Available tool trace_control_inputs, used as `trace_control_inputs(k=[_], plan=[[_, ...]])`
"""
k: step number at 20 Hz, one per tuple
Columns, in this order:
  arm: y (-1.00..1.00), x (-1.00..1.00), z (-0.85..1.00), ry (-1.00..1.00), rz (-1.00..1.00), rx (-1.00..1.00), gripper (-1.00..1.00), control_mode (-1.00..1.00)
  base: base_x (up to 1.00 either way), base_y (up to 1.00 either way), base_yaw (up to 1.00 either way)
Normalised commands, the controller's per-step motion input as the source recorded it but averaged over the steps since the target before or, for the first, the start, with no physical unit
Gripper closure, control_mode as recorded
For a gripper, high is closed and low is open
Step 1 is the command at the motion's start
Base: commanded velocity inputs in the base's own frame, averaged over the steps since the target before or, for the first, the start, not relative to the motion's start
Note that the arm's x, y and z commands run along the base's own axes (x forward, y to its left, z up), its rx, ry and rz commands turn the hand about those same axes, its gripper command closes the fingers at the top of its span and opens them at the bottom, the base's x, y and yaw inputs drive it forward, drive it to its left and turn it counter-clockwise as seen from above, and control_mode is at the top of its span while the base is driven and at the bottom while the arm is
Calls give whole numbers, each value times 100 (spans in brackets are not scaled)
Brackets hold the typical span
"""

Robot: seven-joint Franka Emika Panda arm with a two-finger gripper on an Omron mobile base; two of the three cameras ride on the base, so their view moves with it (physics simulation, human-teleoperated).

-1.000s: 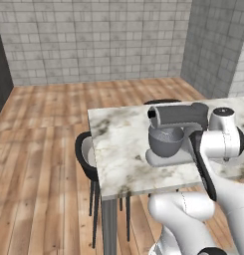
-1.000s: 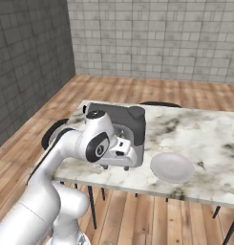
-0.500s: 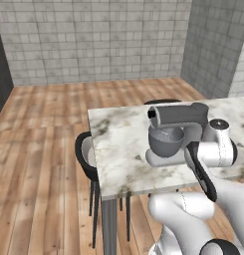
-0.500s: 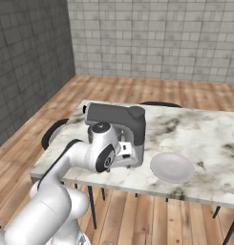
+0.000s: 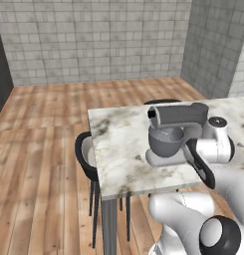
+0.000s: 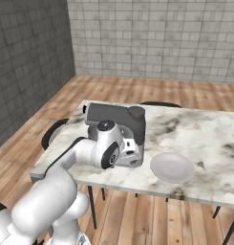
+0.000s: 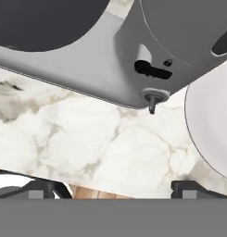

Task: Add butter and sugar cubes to the stand mixer bowl and then turn on the stand mixer to begin making frosting.

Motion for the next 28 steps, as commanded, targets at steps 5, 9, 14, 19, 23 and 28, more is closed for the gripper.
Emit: trace_control_inputs(k=[5, 9, 14, 19, 23, 28], plan=[[-13, 0, -6, -4, -5, 0, -100, -100, 0, 0, 0], [-10, 0, -12, -5, -1, 0, -100, -100, 0, 0, 0], [-2, 0, -17, -9, 0, 0, -100, -100, 0, 0, 0], [-1, 1, -8, -8, 0, 0, -100, -100, 0, 0, 0], [-2, 12, 0, -1, 0, 0, -100, -100, 0, 0, 0], [-5, 5, 0, 0, 0, 0, -100, -100, 0, 0, 0]])
